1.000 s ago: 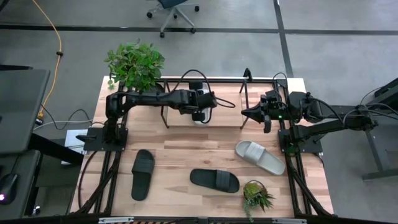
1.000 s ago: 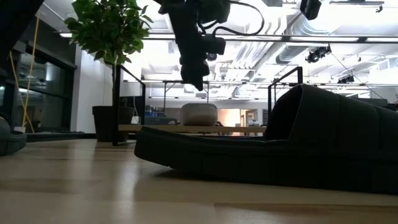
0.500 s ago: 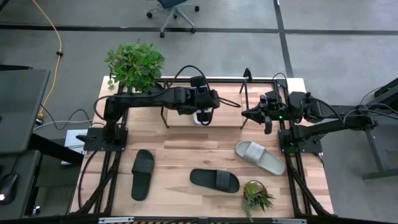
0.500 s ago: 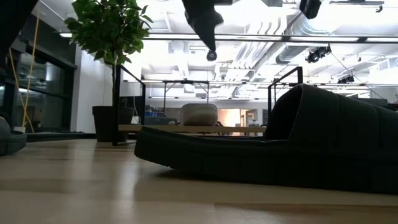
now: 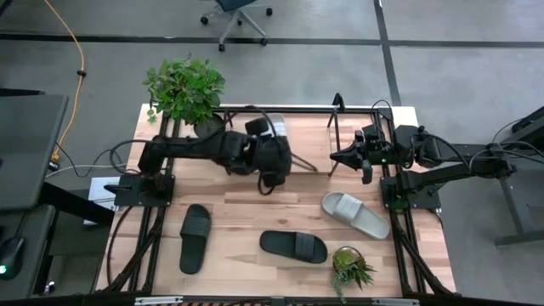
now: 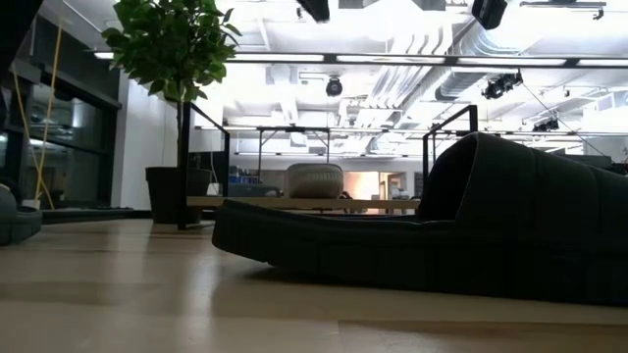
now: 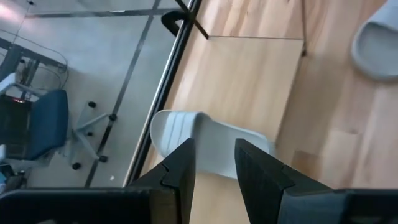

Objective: Pick and place slides into the shelf
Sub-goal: Put the left gray slipper on the shelf

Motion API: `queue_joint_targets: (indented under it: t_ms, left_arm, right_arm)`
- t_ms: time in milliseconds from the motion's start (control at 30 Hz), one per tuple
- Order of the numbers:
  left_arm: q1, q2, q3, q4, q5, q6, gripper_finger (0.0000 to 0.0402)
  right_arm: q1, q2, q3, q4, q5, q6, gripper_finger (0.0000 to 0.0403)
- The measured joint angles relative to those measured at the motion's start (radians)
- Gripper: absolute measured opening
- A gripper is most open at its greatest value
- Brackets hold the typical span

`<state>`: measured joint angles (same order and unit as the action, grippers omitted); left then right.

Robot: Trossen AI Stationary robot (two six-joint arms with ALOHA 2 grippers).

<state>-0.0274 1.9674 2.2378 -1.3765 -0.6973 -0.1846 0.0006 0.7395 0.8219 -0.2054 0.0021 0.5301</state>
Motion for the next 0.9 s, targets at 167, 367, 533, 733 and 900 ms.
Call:
queue_joint_targets:
  t_ms: [167,367,533,733,900]
  left_arm:
    - [-0.078,-0.002,0.100,-0.105,-0.066,-0.133,0.0101]
    - [-0.161,-0.057,0.097,-0.176,-0.136,-0.325,0.0101]
    - [-0.230,-0.103,0.096,-0.196,-0.152,-0.446,0.0101]
    - [-0.311,-0.155,0.096,-0.195,-0.160,-0.529,0.0101]
    - [-0.367,-0.188,0.096,-0.195,-0.158,-0.575,0.0101]
  right_arm:
    - [0.000,0.002,0.000,0.000,0.023,-0.014,0.0000]
    - [0.000,0.027,0.000,0.001,-0.002,-0.012,0.0000]
    - [0.000,0.082,0.000,0.002,-0.047,-0.012,0.0000]
    - [0.021,0.109,0.000,0.005,-0.169,0.045,0.0000]
    - [0.108,0.089,0.000,0.006,-0.198,0.142,0.0000]
